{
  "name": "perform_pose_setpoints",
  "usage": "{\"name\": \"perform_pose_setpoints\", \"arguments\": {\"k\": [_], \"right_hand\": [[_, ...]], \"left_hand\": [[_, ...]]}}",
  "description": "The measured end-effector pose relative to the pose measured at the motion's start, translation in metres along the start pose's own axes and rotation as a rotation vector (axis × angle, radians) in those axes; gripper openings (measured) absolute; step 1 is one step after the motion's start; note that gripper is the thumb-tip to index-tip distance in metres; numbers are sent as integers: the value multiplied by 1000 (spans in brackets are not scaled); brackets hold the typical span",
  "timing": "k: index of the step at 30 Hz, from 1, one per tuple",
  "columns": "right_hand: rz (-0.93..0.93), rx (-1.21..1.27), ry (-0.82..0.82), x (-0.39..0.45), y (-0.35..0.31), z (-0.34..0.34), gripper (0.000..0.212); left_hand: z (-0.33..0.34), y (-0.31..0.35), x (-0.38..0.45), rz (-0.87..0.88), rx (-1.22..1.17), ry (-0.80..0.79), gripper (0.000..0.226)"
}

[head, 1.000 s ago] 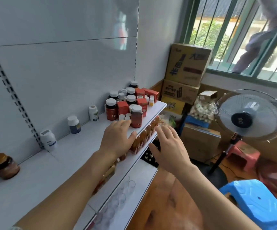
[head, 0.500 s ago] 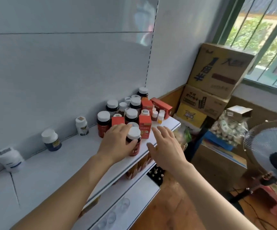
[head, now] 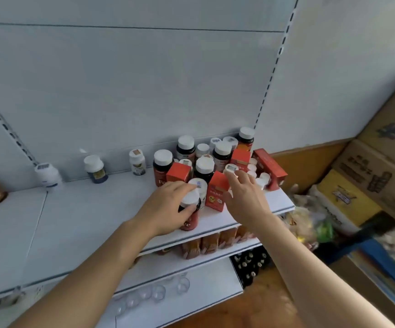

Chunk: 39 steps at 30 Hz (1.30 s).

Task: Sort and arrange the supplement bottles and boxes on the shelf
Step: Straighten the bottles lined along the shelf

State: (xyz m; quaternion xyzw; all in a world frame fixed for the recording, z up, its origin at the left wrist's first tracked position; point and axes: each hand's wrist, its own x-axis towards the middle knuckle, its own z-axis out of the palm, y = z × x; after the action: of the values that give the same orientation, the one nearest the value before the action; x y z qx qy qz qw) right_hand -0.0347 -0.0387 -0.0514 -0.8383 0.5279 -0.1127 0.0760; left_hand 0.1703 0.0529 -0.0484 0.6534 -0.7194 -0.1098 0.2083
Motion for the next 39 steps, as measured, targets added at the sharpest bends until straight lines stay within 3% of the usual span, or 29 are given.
{"name": "perform_pose_setpoints", "arguments": {"k": [6, 12, 20, 30, 39], "right_hand": [[-79, 59, -33, 10, 9, 2, 46], [-234, 244, 33, -6, 28, -22, 39], [-172, 643, -68, -28, 5, -69, 30], [-337, 721, -170, -25, -30, -78, 31], [-526, 777, -325, -25, -104, -58, 33]], "left_hand": [[-2, 6, 2, -62, -28, -6, 52], [-21, 21, 0, -128, -191, 134, 49], [-41, 28, -8, -169, -308, 241, 57], [-68, 39, -54, -295, -304, 397, 62], [-101, 23, -132, -551, -303, 528, 42]]}}
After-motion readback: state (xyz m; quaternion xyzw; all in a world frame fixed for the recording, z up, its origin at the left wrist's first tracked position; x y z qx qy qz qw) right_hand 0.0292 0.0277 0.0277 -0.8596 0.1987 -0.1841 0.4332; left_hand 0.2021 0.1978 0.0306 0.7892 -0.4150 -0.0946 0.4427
